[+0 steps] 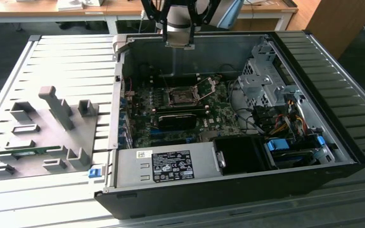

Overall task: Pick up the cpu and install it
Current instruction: 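Place the cpu into insertion slot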

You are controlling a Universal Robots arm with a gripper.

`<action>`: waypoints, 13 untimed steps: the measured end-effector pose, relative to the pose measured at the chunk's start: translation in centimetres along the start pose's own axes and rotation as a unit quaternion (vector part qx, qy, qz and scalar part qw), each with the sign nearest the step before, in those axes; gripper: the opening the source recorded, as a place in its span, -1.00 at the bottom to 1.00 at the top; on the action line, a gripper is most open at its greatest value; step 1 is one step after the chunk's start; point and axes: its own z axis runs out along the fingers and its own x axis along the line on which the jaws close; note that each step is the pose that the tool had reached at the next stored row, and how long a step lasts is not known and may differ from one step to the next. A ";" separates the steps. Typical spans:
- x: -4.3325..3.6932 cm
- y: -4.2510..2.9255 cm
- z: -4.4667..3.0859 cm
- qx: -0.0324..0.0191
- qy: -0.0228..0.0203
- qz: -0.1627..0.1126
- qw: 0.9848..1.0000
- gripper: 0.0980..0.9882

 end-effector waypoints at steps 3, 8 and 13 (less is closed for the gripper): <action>0.00 0.00 0.02 0.000 0.000 0.009 1.000 0.00; 0.00 0.00 0.04 0.000 -0.001 0.023 1.000 0.00; 0.00 0.00 0.07 0.000 -0.001 0.038 0.999 0.00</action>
